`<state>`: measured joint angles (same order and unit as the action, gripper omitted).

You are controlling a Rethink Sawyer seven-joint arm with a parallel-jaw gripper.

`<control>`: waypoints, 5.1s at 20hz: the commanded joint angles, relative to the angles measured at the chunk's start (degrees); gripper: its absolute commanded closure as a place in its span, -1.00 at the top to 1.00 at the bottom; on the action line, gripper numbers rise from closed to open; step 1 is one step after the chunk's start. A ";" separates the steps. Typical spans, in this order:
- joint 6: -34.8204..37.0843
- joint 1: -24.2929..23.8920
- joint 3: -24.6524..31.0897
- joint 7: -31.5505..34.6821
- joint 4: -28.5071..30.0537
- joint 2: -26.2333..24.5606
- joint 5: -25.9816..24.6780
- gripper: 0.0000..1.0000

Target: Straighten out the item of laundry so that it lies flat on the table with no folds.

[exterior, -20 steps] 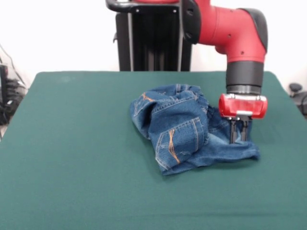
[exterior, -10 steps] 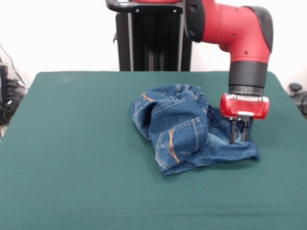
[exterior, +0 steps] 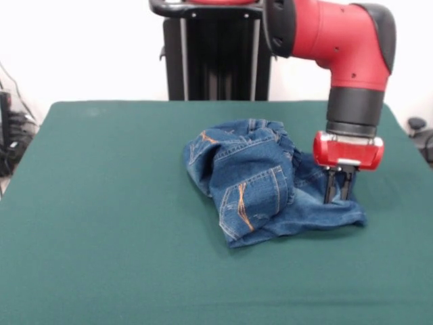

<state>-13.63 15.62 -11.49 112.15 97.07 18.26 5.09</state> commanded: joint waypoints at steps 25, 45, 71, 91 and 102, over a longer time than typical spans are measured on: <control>42.17 0.68 1.09 3.63 -7.14 7.95 -1.18 -1.00; 68.79 3.74 -1.79 6.83 -12.19 19.43 -1.64 -1.00; 65.91 3.39 1.03 11.26 -5.19 24.06 0.46 1.00; 59.13 5.26 -0.69 14.87 -5.54 22.19 0.10 1.00; 48.39 0.44 1.93 5.20 -11.35 13.00 -5.93 1.00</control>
<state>40.87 18.29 -14.43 112.15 84.04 40.15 2.17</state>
